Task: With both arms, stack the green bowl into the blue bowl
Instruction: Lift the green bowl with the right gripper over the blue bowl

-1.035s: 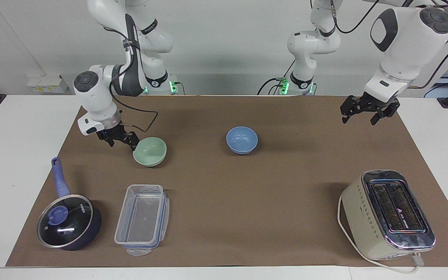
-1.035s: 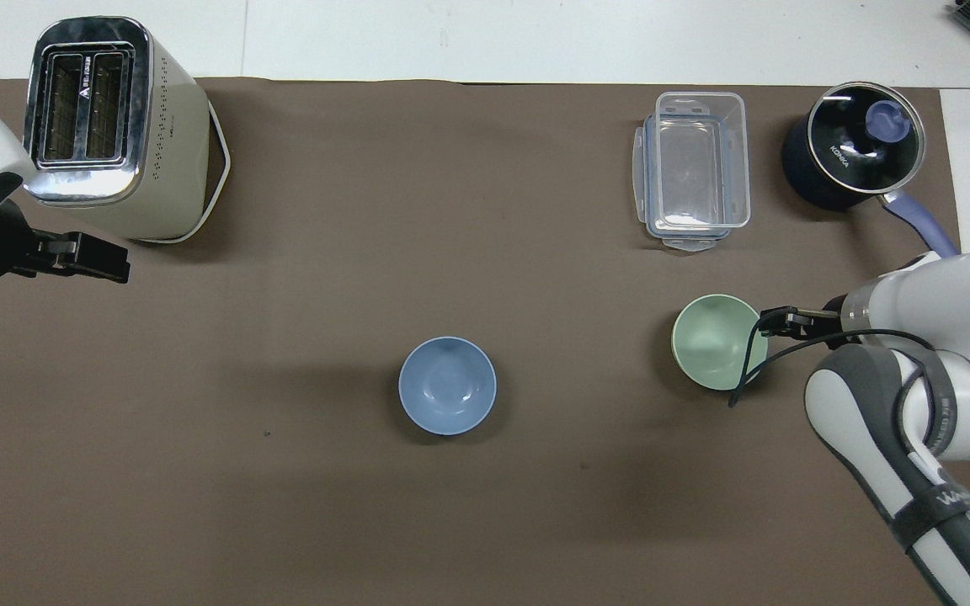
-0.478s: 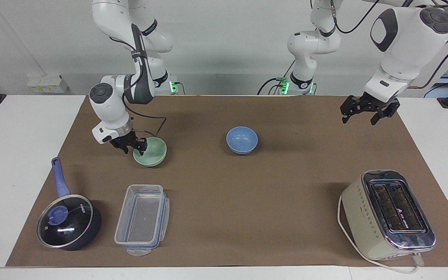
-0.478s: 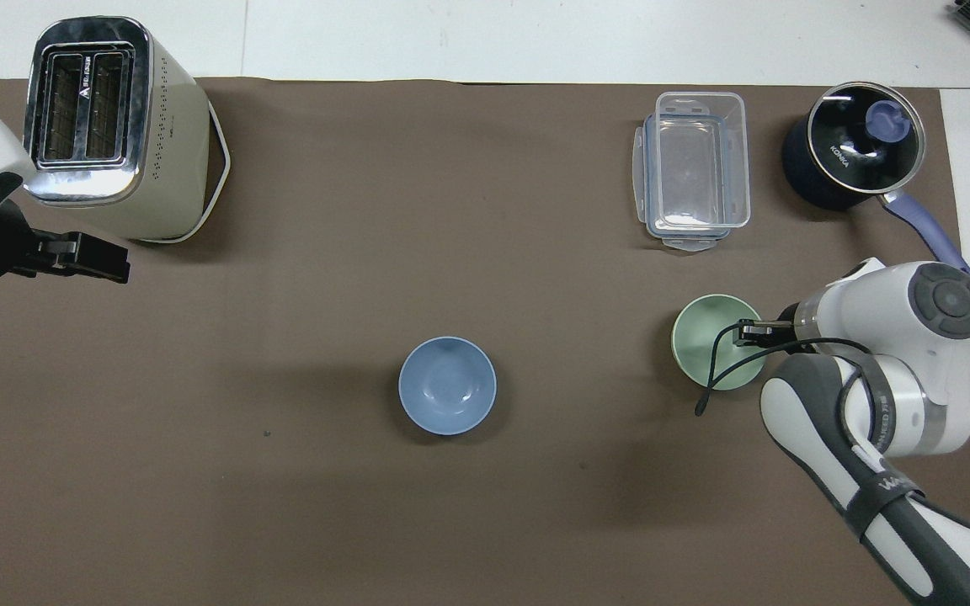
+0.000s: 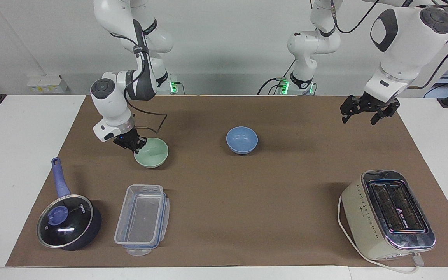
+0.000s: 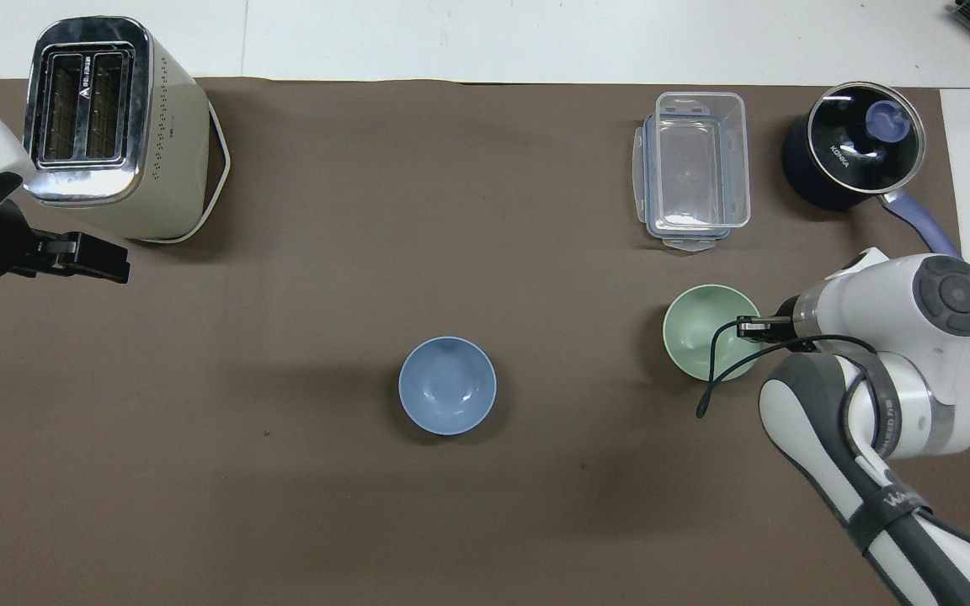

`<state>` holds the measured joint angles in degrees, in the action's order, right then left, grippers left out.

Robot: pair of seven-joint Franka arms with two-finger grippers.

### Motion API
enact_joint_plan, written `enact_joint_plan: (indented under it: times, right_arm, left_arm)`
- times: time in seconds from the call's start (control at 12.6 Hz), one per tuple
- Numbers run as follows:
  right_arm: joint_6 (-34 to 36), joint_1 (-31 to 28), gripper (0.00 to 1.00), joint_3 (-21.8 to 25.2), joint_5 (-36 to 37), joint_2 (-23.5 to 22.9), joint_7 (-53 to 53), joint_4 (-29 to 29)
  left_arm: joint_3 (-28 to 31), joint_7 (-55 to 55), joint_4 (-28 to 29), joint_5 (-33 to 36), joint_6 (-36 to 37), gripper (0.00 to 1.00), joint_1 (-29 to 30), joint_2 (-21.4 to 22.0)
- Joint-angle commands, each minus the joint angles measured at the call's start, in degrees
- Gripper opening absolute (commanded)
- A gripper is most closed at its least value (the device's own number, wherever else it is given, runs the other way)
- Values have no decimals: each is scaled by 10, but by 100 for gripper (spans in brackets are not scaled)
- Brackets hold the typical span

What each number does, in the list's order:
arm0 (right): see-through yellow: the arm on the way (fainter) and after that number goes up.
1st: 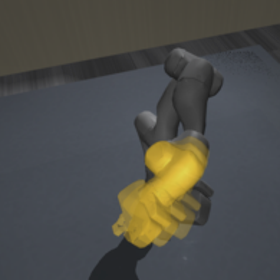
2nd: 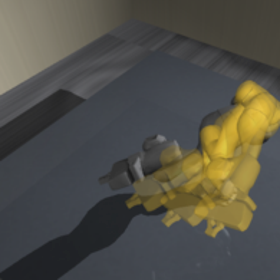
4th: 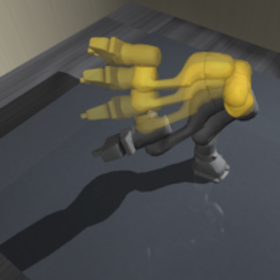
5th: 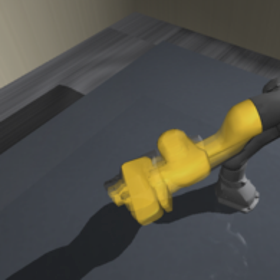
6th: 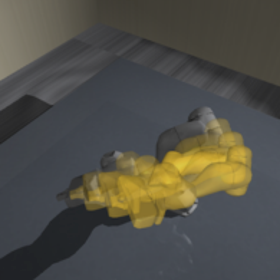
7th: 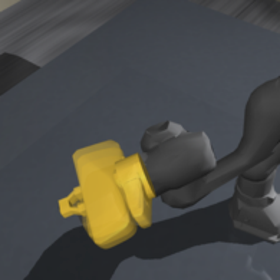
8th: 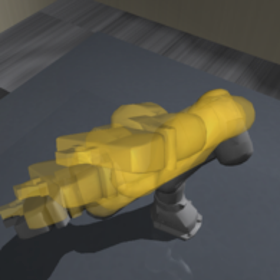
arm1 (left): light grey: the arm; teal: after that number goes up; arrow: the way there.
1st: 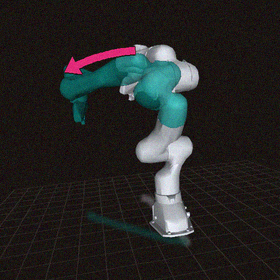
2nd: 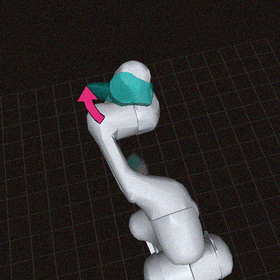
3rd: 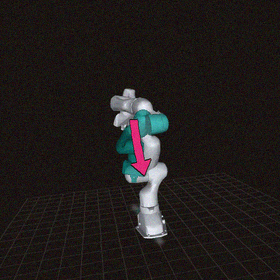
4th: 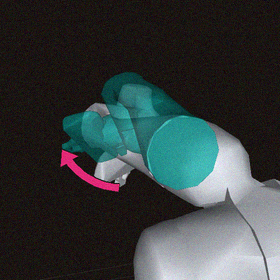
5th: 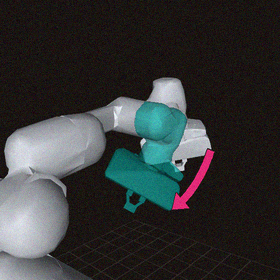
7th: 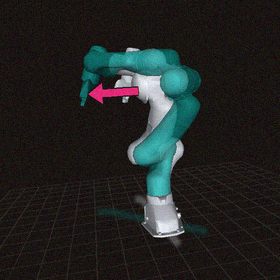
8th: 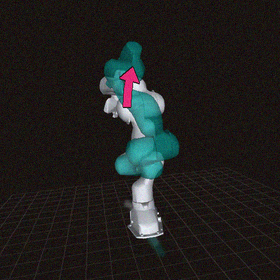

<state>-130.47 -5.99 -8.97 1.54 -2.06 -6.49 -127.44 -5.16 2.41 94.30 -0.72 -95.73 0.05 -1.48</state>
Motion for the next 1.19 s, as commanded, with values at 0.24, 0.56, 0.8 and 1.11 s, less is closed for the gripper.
enact_joint_plan:
  times: [0.24, 0.56, 0.8, 1.11]
  right_arm:
    - [40, 133, 0, -22, -28, 6, -101, 72]
    - [43, 203, 0, -22, -88, -21, -137, 138]
    - [42, 270, 0, -22, -93, -67, -234, 187]
    - [11, 302, 0, -22, -89, -96, -247, 177]
  left_arm:
    - [-2, -6, 9, 12, 6, 100, 2, 10]
    - [-3, -7, 9, 12, 6, 100, 2, 10]
    - [-2, -6, 9, 12, 6, 100, 2, 10]
    - [-2, -6, 9, 12, 6, 100, 2, 10]
